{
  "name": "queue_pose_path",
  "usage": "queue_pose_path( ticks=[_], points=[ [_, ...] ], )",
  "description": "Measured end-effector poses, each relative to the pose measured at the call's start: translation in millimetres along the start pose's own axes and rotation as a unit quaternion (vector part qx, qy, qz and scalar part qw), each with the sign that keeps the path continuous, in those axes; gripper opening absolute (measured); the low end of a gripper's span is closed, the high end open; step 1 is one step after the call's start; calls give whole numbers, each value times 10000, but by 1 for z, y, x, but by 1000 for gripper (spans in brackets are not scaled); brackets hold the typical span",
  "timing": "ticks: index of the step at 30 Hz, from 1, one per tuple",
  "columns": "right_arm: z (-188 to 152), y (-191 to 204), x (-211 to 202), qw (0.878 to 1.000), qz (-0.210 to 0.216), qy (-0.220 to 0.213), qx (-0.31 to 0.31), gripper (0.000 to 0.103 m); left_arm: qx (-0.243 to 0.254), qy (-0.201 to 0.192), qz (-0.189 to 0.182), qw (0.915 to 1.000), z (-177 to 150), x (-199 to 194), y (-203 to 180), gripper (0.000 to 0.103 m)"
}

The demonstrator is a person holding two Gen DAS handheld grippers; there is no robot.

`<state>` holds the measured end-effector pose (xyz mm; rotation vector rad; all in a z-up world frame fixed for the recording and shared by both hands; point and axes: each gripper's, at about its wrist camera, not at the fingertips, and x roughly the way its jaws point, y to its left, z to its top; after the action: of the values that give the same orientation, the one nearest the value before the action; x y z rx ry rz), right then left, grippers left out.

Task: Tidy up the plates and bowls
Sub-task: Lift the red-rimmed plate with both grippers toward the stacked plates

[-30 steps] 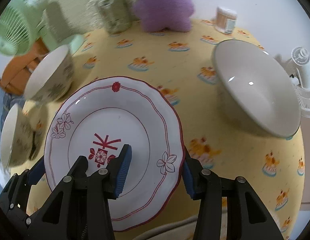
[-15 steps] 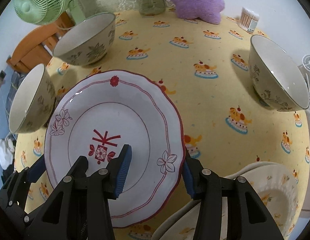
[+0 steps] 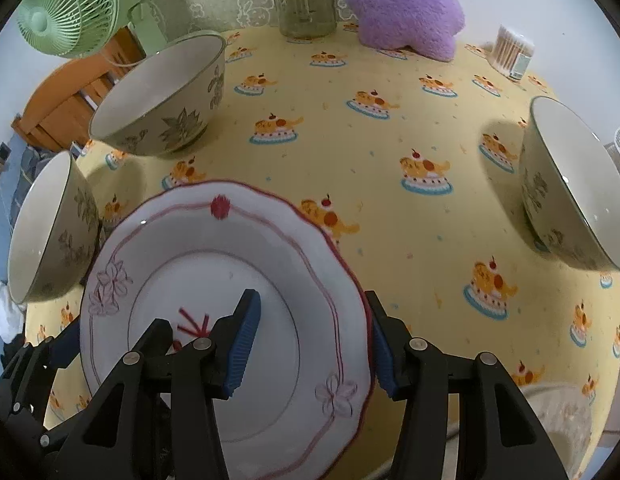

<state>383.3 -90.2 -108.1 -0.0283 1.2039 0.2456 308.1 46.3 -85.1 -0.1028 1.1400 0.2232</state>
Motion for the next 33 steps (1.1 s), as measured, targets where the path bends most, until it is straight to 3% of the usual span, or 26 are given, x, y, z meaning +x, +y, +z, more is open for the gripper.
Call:
queue_pose_path(
  ticks=[13, 25, 33],
  points=[
    [-6, 7, -13, 10000, -63, 47, 31, 55, 13, 13, 7, 10000, -4, -13, 4, 70],
    [-45, 16, -79, 9965, -626, -67, 554, 55, 497, -43, -649, 9966, -23, -67, 14, 70],
    [-81, 5, -123, 9877, -1029, -285, 1144, 55, 1074, -202, -1097, 9879, -41, -99, 1, 70]
  ],
)
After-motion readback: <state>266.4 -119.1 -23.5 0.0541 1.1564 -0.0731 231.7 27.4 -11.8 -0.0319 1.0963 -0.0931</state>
